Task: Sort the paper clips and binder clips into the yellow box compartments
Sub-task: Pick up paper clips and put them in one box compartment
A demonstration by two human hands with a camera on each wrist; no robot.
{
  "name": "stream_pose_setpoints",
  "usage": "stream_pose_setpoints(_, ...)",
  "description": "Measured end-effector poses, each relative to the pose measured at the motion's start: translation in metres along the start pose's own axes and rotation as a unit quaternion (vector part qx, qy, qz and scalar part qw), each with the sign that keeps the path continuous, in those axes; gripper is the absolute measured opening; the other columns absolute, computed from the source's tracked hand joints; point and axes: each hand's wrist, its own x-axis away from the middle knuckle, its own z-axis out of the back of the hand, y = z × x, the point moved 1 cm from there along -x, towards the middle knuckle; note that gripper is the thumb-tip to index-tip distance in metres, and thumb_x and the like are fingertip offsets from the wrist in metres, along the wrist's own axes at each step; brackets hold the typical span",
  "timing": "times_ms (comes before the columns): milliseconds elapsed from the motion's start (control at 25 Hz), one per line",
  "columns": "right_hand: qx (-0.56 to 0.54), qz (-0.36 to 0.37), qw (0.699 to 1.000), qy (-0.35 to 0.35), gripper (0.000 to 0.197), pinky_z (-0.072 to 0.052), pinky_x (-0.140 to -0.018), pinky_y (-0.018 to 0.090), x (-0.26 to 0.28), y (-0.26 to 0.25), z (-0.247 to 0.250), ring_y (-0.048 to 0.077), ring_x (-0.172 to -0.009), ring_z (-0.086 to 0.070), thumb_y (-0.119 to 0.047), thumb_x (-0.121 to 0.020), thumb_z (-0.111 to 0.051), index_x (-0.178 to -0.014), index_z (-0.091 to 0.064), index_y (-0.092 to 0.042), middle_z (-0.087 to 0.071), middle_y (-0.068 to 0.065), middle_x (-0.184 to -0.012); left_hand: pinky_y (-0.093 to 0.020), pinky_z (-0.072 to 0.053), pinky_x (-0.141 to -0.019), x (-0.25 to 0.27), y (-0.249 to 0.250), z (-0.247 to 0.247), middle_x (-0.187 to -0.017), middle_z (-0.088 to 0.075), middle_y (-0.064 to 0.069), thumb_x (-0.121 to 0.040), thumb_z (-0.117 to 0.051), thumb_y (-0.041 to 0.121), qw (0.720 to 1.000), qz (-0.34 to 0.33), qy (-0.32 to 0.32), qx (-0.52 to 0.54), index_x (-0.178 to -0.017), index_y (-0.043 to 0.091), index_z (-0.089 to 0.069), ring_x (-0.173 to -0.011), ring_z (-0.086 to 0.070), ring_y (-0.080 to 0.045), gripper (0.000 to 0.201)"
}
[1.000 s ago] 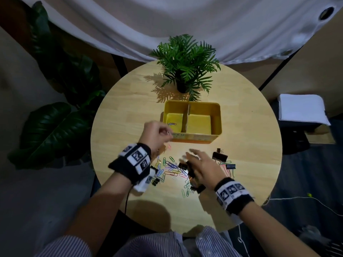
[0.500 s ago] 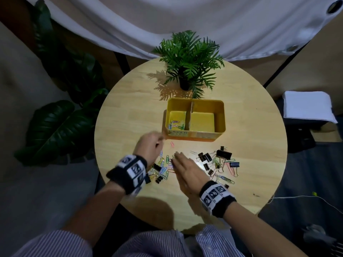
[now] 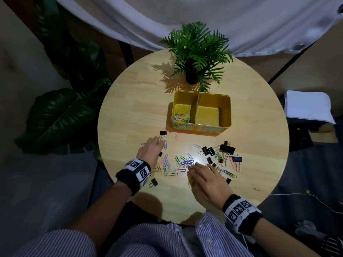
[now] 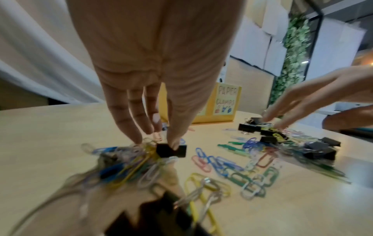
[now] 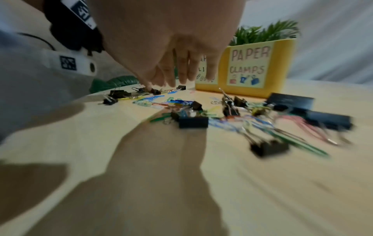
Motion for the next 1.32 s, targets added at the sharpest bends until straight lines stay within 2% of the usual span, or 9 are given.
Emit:
stream_pose_setpoints(120, 0.051, 0.014, 0.998, -0.046, 0.05, -0.037, -0.108, 0.046, 0.039, 0.012, -0.009, 0.022, -0.128, -0.049, -0.032, -0.09, -0.044, -0.136, -0.047, -0.014, -0.05, 0.007, -0.14, -0.039, -0.05, -0.077, -0.003, 0.028, -0.008, -0.121, -0.048, -0.01, -0.077, -0.055, -0.014, 0.994, -0.108, -0.019, -0.016, -0.13, 0.009, -0.048, -0.105, -0.049, -0.027, 0.058)
stream_pose_setpoints(280, 0.093, -0.069, 0.992, -0.039, 0.052, -0.042, -0.104, 0.047, 0.044, 0.043, -0.006, 0.028, -0.125, -0.051, -0.029, -0.091, -0.033, -0.137, -0.045, -0.009, -0.046, 0.012, -0.142, -0.044, -0.054, -0.08, -0.002, 0.052, -0.019, -0.123, -0.039, -0.008, -0.085, -0.062, 0.002, 0.987, -0.116, -0.104, 0.046, -0.13, 0.011, -0.042, -0.106, -0.05, -0.027, 0.05)
stream_pose_setpoints(480, 0.101, -0.045, 0.994, 0.0, 0.026, -0.05, -0.058, 0.032, 0.034, -0.002, -0.009, 0.018, -0.078, -0.054, -0.025, -0.092, -0.047, -0.106, -0.064, -0.011, -0.063, 0.002, -0.089, -0.037, -0.052, -0.074, 0.011, 0.05, -0.015, -0.131, -0.036, -0.012, -0.066, -0.08, 0.007, 0.995, -0.005, -0.098, -0.015, -0.132, 0.013, -0.033, -0.116, -0.043, -0.032, 0.081)
stream_pose_setpoints(600, 0.065, -0.086, 0.994, 0.02, 0.025, -0.046, -0.045, 0.03, 0.02, -0.012, -0.016, 0.018, -0.069, -0.056, -0.028, -0.091, -0.05, -0.106, -0.062, -0.013, -0.061, 0.0, -0.085, -0.04, -0.052, -0.076, 0.009, 0.045, -0.019, -0.134, -0.03, -0.016, -0.064, -0.086, 0.006, 0.987, 0.032, -0.158, -0.005, -0.132, 0.014, -0.031, -0.117, -0.044, -0.038, 0.088)
stream_pose_setpoints(720, 0.052, -0.049, 0.997, 0.029, 0.017, -0.048, -0.04, 0.029, 0.008, -0.009, -0.019, 0.016, -0.066, -0.057, -0.032, -0.089, -0.057, -0.101, -0.057, -0.02, -0.059, 0.0, -0.085, -0.042, -0.053, -0.08, 0.003, 0.053, -0.023, -0.126, -0.036, -0.012, -0.07, -0.083, 0.008, 0.987, -0.008, -0.137, 0.08, -0.127, 0.016, -0.038, -0.107, -0.052, -0.033, 0.073)
stream_pose_setpoints(840, 0.05, 0.037, 0.998, 0.014, 0.01, -0.049, -0.042, 0.03, 0.014, -0.007, -0.026, 0.015, -0.066, -0.058, -0.029, -0.09, -0.058, -0.093, -0.058, -0.019, -0.061, -0.002, -0.09, -0.038, -0.05, -0.076, 0.002, 0.073, -0.028, -0.117, -0.039, -0.006, -0.078, -0.078, 0.016, 0.985, -0.065, -0.111, 0.116, -0.124, 0.02, -0.043, -0.099, -0.052, -0.026, 0.058)
stream_pose_setpoints(960, 0.067, 0.019, 0.997, 0.028, 0.015, -0.049, -0.042, 0.027, 0.032, 0.009, -0.016, 0.015, -0.066, -0.058, -0.027, -0.091, -0.05, -0.091, -0.06, -0.016, -0.061, 0.0, -0.088, -0.035, -0.048, -0.068, -0.004, 0.089, -0.033, -0.113, -0.037, -0.001, -0.071, -0.079, 0.042, 0.988, -0.068, -0.093, 0.106, -0.118, 0.029, -0.044, -0.099, -0.042, -0.019, 0.06)
stream_pose_setpoints(1160, 0.123, -0.07, 0.99, 0.013, 0.038, -0.049, -0.076, 0.039, 0.039, 0.015, -0.002, 0.023, -0.095, -0.054, -0.029, -0.089, -0.042, -0.118, -0.058, -0.013, -0.061, 0.004, -0.111, -0.037, -0.047, -0.067, -0.007, 0.082, -0.034, -0.11, -0.045, -0.007, -0.086, -0.069, 0.02, 0.99, -0.051, -0.075, 0.106, -0.102, 0.015, -0.054, -0.091, -0.049, -0.023, 0.023)
stream_pose_setpoints(1320, 0.109, -0.044, 0.992, -0.035, 0.053, -0.04, -0.092, 0.049, 0.034, -0.013, -0.014, 0.023, -0.108, -0.052, -0.031, -0.085, -0.046, -0.132, -0.048, -0.008, -0.055, 0.006, -0.126, -0.039, -0.051, -0.08, -0.001, 0.053, -0.031, -0.11, -0.046, -0.006, -0.081, -0.074, 0.014, 0.983, -0.037, -0.093, 0.153, -0.106, 0.013, -0.058, -0.091, -0.057, -0.025, 0.03)
